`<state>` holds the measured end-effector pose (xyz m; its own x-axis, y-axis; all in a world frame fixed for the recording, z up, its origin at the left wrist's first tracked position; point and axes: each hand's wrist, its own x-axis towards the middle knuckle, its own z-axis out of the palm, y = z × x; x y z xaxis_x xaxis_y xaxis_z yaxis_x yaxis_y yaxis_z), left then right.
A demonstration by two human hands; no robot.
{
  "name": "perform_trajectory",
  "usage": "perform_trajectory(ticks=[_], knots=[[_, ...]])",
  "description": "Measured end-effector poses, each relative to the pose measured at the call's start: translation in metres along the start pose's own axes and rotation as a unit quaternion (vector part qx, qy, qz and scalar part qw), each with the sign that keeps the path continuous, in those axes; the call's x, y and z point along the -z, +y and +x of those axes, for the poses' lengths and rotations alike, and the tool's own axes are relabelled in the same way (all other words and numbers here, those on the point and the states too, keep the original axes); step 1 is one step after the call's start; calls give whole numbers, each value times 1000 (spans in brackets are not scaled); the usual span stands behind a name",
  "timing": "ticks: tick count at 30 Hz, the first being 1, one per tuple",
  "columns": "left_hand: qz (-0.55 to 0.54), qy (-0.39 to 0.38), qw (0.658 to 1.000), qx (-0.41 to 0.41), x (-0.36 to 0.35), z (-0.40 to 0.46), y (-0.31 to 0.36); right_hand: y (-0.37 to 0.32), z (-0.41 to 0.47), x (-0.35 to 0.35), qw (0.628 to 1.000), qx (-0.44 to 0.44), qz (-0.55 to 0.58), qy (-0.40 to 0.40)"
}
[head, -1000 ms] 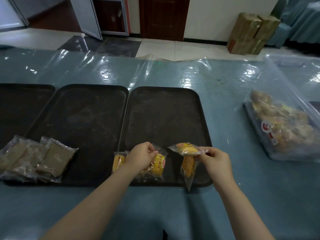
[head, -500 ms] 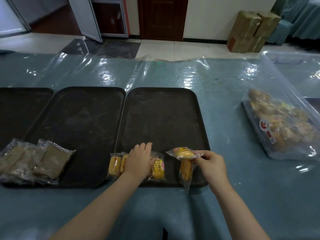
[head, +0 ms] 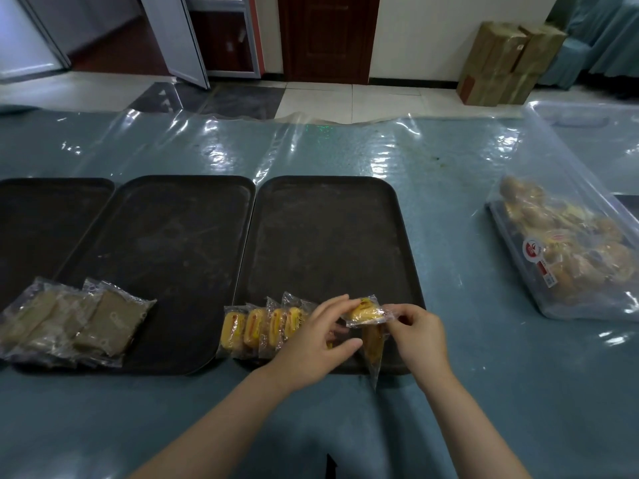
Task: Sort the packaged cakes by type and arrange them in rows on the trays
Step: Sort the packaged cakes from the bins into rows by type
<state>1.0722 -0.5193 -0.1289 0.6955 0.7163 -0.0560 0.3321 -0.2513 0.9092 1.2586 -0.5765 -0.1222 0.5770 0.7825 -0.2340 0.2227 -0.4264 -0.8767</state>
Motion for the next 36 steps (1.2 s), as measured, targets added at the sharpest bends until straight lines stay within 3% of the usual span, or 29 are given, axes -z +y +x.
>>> perform_trajectory(ticks=[4, 8, 11, 15, 26, 28, 33, 36], knots=[[-73, 19, 997, -11, -9, 2, -1, 1, -3, 1, 1000, 12, 9, -8], [-46, 53, 997, -4, -8, 6, -7, 3, -2, 3, 999, 8, 45, 5], [71, 36, 997, -4, 1, 5, -15, 6, 2, 9, 998, 3, 54, 18], [242, -47, 969, -28, 8, 2, -28, 9, 8, 15, 999, -5, 43, 31], [416, -108, 900, -73, 1, -2, -53, 6, 22, -4, 999, 8, -31, 28], [427, -103, 895, -83, 0, -4, -56, 6, 22, -11, 999, 23, -33, 11], [441, -91, 889, -81, -1, -8, -57, 21, 14, -27, 990, 17, -75, -118], [424, -74, 900, -72, 0, -12, -57, 32, 8, -30, 985, 1, -108, -134]])
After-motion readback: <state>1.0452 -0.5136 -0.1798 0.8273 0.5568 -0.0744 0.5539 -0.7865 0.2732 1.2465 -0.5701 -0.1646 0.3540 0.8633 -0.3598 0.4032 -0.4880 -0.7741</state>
